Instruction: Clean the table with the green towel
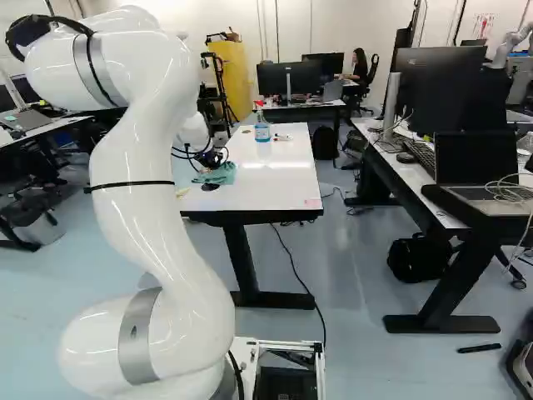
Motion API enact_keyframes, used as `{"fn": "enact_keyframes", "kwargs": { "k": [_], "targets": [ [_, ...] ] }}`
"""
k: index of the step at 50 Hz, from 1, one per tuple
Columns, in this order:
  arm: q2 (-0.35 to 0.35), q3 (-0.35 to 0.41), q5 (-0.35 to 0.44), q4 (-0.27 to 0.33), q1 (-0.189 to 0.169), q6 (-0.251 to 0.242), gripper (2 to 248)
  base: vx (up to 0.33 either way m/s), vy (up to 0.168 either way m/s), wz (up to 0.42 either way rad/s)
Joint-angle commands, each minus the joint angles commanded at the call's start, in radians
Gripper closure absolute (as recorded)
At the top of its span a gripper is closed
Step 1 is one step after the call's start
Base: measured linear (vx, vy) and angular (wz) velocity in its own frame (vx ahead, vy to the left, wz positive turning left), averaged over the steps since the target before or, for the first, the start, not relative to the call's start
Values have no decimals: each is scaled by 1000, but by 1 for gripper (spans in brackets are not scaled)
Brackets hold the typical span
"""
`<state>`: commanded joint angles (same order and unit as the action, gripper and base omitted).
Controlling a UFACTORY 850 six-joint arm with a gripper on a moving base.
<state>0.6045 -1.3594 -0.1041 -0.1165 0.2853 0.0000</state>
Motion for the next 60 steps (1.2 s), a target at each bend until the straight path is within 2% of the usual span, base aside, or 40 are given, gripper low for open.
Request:
{"fn": "enact_keyframes", "kwargs": {
  "k": [12,25,45,60],
  "targets": [
    [44,-62,0,0,11,0,229,0,0,0],
    [97,-137,0,0,4,0,229,0,0,0],
    [162,-229,0,0,-30,0,229,0,0,0],
    [167,-237,0,0,-66,0,229,0,0,0]
  ]
}}
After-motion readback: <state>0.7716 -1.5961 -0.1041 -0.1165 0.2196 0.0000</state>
